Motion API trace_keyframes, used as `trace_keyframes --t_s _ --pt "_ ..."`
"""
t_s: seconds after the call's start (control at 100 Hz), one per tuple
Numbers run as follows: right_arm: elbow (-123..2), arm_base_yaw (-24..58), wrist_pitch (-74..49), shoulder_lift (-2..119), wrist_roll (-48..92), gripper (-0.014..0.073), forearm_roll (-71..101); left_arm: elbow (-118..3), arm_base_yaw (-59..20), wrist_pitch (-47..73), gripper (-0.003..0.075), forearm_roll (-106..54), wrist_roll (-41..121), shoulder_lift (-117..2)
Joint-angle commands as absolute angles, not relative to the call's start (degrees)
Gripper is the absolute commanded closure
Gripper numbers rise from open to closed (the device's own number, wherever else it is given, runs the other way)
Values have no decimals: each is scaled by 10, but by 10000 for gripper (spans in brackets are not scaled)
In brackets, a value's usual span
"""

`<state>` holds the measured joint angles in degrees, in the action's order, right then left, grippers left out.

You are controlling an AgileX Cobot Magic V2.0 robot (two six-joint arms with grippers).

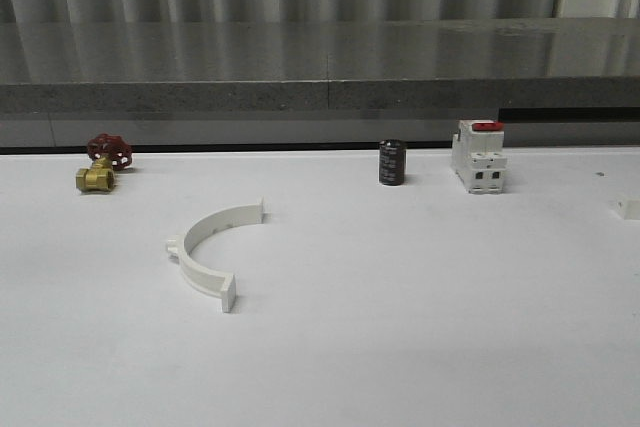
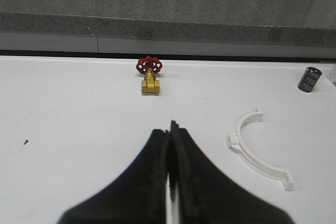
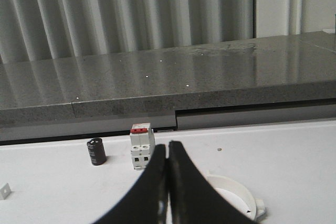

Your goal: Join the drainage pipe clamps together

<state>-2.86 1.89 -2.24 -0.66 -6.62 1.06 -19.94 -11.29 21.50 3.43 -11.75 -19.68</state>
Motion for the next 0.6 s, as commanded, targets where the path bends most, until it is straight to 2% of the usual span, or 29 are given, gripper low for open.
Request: trace_keyframes --t_s 0.0,0.14,0.3,0.59 --pt "-99 20 -50 6 -65 661 17 -214 -112 168 741 37 -116 -200" --pt "-202 20 -192 87 -65 661 14 -214 -112 168 741 37 -116 -200" --pt "-309 20 -303 231 -65 661 6 -214 -112 168 741 37 -116 -200" --pt "-410 20 -327 435 -65 661 7 -214 -112 168 741 37 -116 -200"
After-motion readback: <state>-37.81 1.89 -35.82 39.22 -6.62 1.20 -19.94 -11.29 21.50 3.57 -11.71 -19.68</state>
